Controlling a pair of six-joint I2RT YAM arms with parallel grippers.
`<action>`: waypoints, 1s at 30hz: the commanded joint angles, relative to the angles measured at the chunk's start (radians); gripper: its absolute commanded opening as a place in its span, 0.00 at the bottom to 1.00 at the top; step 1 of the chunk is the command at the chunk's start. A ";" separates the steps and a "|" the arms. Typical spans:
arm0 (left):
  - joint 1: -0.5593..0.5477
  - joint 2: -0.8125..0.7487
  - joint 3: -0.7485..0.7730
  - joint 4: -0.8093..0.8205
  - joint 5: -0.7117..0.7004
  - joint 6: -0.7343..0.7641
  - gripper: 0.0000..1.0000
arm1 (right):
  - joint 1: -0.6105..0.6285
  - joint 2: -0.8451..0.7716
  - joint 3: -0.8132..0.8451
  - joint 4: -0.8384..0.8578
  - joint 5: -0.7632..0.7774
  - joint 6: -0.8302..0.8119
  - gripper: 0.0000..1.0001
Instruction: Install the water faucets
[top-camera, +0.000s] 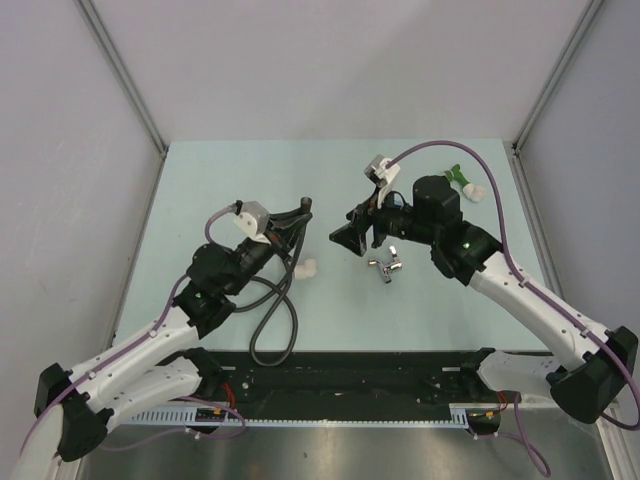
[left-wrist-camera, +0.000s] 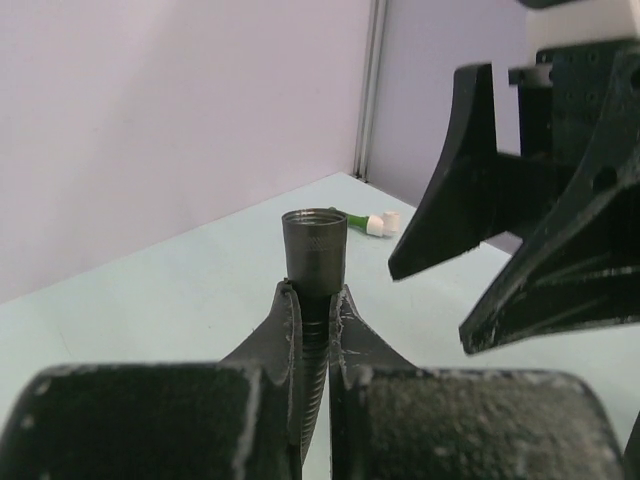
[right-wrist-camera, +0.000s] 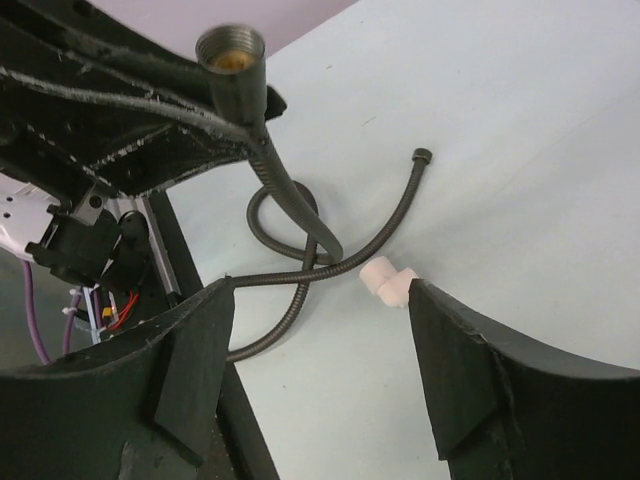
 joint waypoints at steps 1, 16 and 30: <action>-0.003 -0.008 0.037 0.042 -0.046 -0.078 0.00 | 0.027 0.005 -0.066 0.193 -0.053 0.024 0.74; -0.001 0.010 0.085 0.065 -0.026 -0.186 0.00 | 0.116 0.152 -0.158 0.560 -0.060 0.130 0.65; -0.001 -0.009 0.112 0.083 -0.074 -0.188 0.02 | 0.137 0.214 -0.180 0.548 -0.097 0.104 0.04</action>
